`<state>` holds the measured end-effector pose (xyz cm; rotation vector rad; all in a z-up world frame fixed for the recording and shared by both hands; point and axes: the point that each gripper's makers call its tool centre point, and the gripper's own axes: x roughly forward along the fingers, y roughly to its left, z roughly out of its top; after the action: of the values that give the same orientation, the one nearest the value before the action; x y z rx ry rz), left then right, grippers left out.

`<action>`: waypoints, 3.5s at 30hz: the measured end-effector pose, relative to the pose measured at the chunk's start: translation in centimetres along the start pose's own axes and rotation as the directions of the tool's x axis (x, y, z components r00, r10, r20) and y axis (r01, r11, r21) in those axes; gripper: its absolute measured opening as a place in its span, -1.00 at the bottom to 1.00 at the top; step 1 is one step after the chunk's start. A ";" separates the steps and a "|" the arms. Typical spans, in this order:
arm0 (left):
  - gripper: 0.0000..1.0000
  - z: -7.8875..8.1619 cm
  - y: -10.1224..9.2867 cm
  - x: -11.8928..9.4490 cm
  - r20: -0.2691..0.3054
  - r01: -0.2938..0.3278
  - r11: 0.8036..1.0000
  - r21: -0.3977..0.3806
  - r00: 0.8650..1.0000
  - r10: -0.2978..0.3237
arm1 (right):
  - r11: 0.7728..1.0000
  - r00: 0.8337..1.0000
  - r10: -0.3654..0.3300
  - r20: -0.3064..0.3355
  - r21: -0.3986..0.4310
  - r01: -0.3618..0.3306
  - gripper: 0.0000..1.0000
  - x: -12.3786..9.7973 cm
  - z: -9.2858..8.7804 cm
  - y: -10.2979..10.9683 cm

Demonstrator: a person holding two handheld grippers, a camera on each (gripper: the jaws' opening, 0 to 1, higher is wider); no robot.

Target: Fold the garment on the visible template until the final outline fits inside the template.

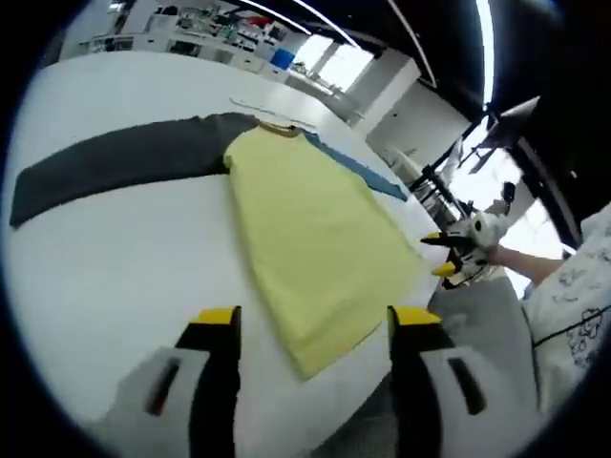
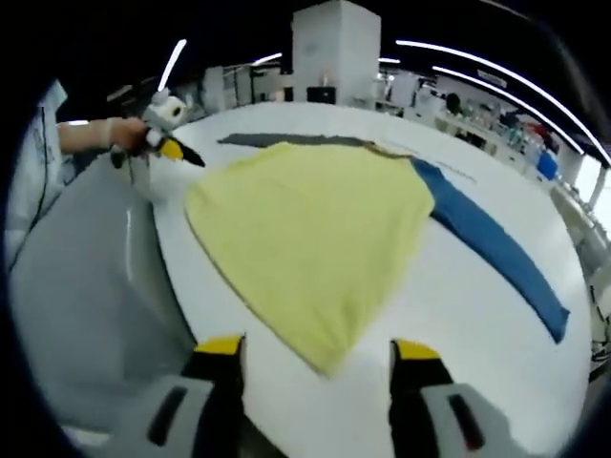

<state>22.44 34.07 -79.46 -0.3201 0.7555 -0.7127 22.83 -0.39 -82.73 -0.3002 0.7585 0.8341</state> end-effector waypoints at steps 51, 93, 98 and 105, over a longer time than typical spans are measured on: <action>0.98 4.5 2.6 -0.9 0.250 -0.220 0.967 0.131 0.951 0.183 | 0.503 0.777 -0.613 -0.145 0.687 0.525 -0.09 -3.7 -3.1 -30.8; 0.83 2.4 1.8 0.4 0.183 -0.195 0.970 0.144 0.969 0.167 | 0.569 0.788 -0.615 0.026 0.707 0.420 -1.00 -3.5 3.9 -31.1; 0.82 2.3 1.8 0.4 0.173 -0.208 0.965 0.161 0.968 0.180 | 0.594 0.842 -0.519 0.144 0.769 0.235 -1.00 -1.0 8.6 -28.3; 0.82 2.0 2.0 0.1 0.170 -0.211 0.962 0.175 0.969 0.182 | 0.678 0.888 -0.414 0.200 0.719 0.155 -1.00 2.8 13.1 -24.2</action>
<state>24.86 35.44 -79.15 -0.1190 0.5588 -0.5600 48.76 -7.79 -76.64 0.3958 0.6104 0.2351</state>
